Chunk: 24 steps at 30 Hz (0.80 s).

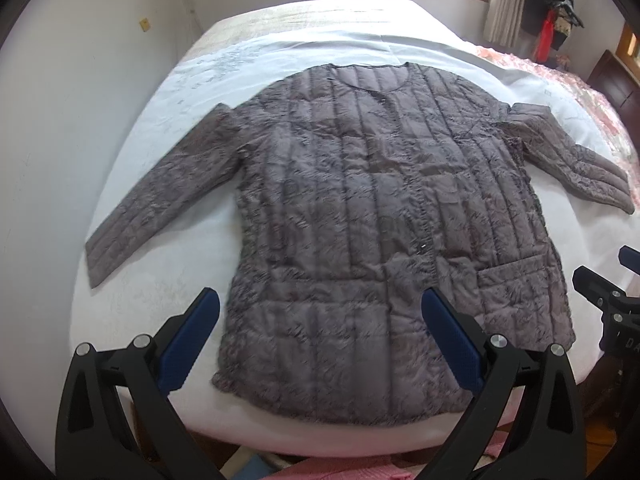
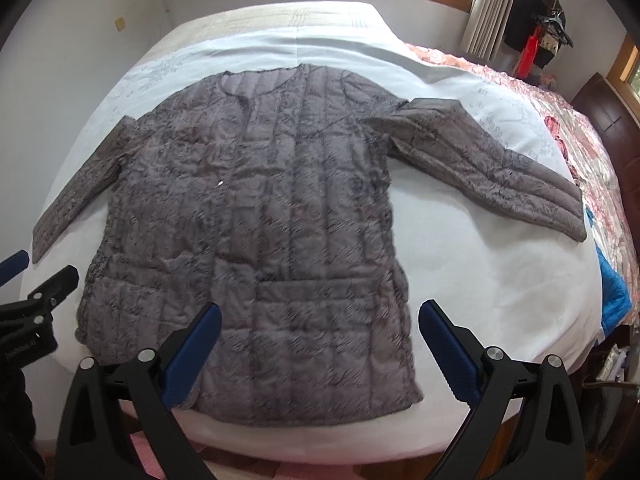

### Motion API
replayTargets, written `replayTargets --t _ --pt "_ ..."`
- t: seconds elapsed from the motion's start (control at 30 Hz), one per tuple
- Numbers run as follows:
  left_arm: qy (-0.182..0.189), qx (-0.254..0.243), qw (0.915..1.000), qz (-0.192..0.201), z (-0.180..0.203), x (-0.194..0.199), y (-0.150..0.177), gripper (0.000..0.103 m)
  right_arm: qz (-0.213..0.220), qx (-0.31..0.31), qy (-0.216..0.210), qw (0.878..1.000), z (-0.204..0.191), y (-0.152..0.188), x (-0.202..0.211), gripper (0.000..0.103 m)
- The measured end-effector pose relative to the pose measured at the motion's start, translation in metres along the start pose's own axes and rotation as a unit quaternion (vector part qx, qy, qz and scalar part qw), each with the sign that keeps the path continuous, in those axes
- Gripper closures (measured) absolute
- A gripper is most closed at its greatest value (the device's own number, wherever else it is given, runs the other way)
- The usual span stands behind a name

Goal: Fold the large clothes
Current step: 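Grasp the sleeve cuff nearest the right gripper with the right gripper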

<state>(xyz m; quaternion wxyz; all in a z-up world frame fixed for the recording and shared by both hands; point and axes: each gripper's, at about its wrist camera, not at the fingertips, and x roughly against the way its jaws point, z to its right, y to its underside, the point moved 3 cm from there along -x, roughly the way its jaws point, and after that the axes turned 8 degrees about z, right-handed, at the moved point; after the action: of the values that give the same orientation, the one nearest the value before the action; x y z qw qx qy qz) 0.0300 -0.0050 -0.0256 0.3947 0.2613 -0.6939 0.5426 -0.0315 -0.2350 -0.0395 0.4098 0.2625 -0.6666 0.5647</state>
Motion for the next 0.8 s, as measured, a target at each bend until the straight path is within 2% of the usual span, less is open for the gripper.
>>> replayTargets --t 0.07,0.17,0.27,0.33,0.37,0.5,0.6,0.7,0.8 --pt "0.007 -0.001 1.0000 0.001 0.007 -0.011 -0.008 0.003 0.008 -0.011 0.002 1.000 0.021 -0.006 -0.005 0.008" --pt "0.015 -0.010 0.9997 0.014 0.029 -0.028 -0.035 0.003 0.031 -0.040 0.032 0.998 0.073 -0.024 -0.008 0.008" --pt "0.026 -0.024 0.9990 0.027 0.061 -0.043 -0.066 0.003 0.053 -0.077 0.054 0.994 0.138 -0.048 -0.011 0.008" --pt "0.040 -0.031 0.9983 0.029 0.088 -0.055 -0.090 0.003 0.057 -0.103 0.068 0.991 0.199 -0.066 -0.020 0.008" --pt "0.048 -0.035 0.9977 0.032 0.104 -0.061 -0.103 0.003 0.058 -0.109 0.073 0.990 0.213 -0.069 -0.022 0.008" --pt "0.062 -0.050 0.9957 0.048 0.165 -0.084 -0.146 0.003 0.039 -0.164 0.089 0.982 0.318 -0.086 -0.050 0.008" --pt "0.079 -0.051 0.9946 0.045 0.209 -0.108 -0.171 0.003 0.016 -0.179 0.087 0.980 0.374 -0.091 -0.080 0.008" --pt "0.086 -0.052 0.9943 0.037 0.240 -0.134 -0.186 0.003 -0.007 -0.196 0.083 0.977 0.421 -0.090 -0.111 0.008" --pt "0.091 -0.049 0.9944 0.020 0.261 -0.159 -0.195 0.003 -0.024 -0.216 0.074 0.973 0.450 -0.085 -0.132 0.008"
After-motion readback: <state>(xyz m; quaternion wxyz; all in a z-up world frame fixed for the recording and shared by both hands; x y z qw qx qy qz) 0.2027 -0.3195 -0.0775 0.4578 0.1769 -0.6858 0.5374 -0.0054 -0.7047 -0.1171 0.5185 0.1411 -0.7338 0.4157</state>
